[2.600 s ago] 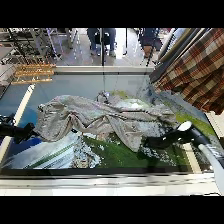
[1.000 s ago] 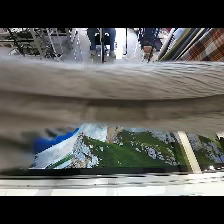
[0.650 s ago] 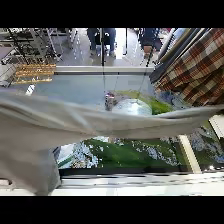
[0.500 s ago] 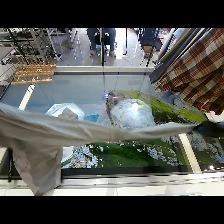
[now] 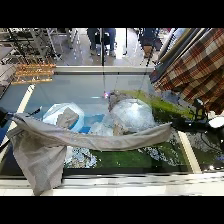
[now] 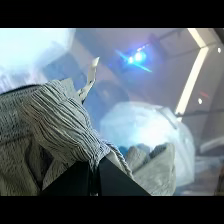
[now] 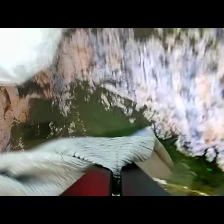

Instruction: Fold the clothes and pants, and hang the long-sleeved shirts on hangers.

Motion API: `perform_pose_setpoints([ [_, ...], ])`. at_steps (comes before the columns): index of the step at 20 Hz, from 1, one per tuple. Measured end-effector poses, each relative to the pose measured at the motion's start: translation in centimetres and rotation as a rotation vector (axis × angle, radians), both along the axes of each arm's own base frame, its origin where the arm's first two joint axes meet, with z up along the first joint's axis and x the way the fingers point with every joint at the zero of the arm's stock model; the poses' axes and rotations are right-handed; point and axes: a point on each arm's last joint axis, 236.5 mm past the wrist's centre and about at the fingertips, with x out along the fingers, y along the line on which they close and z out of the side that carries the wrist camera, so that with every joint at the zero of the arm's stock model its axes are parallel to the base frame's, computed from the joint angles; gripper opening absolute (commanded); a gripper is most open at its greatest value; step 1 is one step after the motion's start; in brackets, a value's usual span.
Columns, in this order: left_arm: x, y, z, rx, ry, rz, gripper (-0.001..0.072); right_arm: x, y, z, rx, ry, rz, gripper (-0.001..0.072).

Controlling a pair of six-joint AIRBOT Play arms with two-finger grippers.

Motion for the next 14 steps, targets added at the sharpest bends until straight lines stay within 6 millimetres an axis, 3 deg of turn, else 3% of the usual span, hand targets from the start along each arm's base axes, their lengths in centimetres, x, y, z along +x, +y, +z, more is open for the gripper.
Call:
perform_pose_setpoints([
  [2, 0.0, 0.9, 0.8, 0.011, -0.015, 0.005, 0.0017, -1.7, 0.3, 1.5, -0.027, 0.055, 0.065, 0.0026],
  [6, 0.0, 1.6, 0.7, 0.022, -0.016, -0.006, 0.0017, -7.6, 2.3, 5.6, -0.043, 0.151, 0.131, 0.0025],
  [9, 0.3, 2.0, -0.7, 0.009, 0.005, -0.005, 0.0017, -8.1, 2.2, 7.2, -0.074, 0.116, 0.084, 0.0025],
  [11, 0.4, 2.2, -2.1, -0.009, 0.027, -0.007, 0.0017, -6.2, 1.1, 5.2, -0.063, 0.132, 0.022, 0.0027],
  [12, 0.5, 2.2, -2.8, -0.02, 0.038, -0.008, 0.0017, -4.9, 0.5, 3.5, -0.047, 0.155, -0.013, 0.0028],
  [13, 0.5, 2.2, -3.4, -0.029, 0.049, -0.009, 0.0017, -3.2, -0.2, 1.3, -0.026, 0.18, -0.049, 0.0075],
  [14, 0.5, 2.1, -3.9, -0.038, 0.059, -0.015, 0.0017, -1.3, -0.8, -0.9, -0.001, 0.195, -0.085, 0.0276],
])
